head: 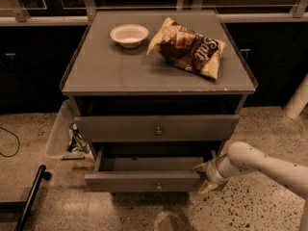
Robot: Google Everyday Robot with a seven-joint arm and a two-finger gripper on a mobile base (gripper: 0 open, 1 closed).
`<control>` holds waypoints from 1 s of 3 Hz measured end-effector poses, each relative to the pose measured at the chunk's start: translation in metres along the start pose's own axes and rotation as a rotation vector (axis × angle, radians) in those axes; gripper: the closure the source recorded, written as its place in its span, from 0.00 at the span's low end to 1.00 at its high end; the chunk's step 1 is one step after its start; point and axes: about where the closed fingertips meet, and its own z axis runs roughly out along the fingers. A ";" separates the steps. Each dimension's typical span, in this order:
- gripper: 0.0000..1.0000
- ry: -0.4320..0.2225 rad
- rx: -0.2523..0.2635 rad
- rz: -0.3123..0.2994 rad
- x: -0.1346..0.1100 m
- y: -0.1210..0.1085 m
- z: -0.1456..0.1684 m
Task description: Open middle drawer
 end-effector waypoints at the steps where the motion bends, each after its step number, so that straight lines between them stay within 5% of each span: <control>1: 0.60 -0.005 -0.002 -0.006 0.006 0.030 -0.006; 3: 1.00 -0.005 -0.002 -0.008 0.006 0.040 -0.011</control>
Offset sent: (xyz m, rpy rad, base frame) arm -0.1947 -0.0759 -0.0182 0.0159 -0.0197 0.0291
